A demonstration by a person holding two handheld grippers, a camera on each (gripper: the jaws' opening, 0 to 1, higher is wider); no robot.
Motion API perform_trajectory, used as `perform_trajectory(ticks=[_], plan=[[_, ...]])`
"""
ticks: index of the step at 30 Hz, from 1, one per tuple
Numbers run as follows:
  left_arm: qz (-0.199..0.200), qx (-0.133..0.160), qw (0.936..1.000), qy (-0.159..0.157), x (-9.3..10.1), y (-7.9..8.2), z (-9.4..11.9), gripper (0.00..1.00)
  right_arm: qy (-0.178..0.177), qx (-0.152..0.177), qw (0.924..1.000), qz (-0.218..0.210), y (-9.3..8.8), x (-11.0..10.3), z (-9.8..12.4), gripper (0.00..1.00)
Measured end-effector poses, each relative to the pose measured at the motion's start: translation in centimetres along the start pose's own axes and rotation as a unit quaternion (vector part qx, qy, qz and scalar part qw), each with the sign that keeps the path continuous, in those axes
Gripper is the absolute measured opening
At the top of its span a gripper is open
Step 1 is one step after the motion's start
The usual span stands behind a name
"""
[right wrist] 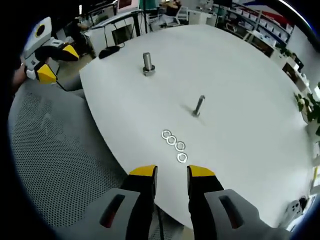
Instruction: Place the washer onto the threaded stud by aligning its center hole with the stud, sliding it down to the base, and recovering from edge contact or off-axis alignment until the washer reaches the visible bottom stop.
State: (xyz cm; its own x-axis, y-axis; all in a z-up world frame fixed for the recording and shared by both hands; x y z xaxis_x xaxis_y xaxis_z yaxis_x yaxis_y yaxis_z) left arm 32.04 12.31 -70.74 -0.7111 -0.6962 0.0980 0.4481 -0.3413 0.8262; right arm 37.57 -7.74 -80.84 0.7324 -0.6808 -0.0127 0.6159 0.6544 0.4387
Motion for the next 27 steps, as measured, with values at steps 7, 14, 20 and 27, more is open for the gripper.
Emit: perform_trajectory(ticks=[7,14,20,27], plan=[[0.004,-0.003,1.0000,0.000,-0.1,-0.2,-0.1,0.31,0.020,-0.051,0.9984,0.012,-1.4,0.4,-2.2,0.26],[0.005,-0.003,1.0000,0.000,-0.1,-0.2,0.0,0.30,0.021,-0.067,0.9975,0.002,-1.0,0.9,-3.6,0.26],[0.011,-0.003,0.9999,0.001,-0.2,-0.2,0.0,0.30,0.020,-0.081,0.9965,0.006,-1.0,1.1,-4.4,0.26],[0.002,-0.009,0.9999,0.003,-0.1,-0.4,0.0,0.29,0.016,-0.105,0.9935,0.040,-1.8,1.3,-4.9,0.26]])
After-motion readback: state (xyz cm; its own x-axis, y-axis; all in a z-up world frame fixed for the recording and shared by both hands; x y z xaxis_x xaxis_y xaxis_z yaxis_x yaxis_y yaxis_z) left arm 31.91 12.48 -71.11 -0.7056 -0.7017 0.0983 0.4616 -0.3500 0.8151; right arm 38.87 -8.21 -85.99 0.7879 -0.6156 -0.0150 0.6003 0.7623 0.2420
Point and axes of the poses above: the point that each gripper's makers call its tool centre point, and the gripper's own axes: z roughly backward along the fingers, x roughly to its right, y roughly out of its top, the point moved 1 cm from there along z, roughly backward along the fingers, and after that the axes turned 3 degrees about -z, right-handed, at the moved point
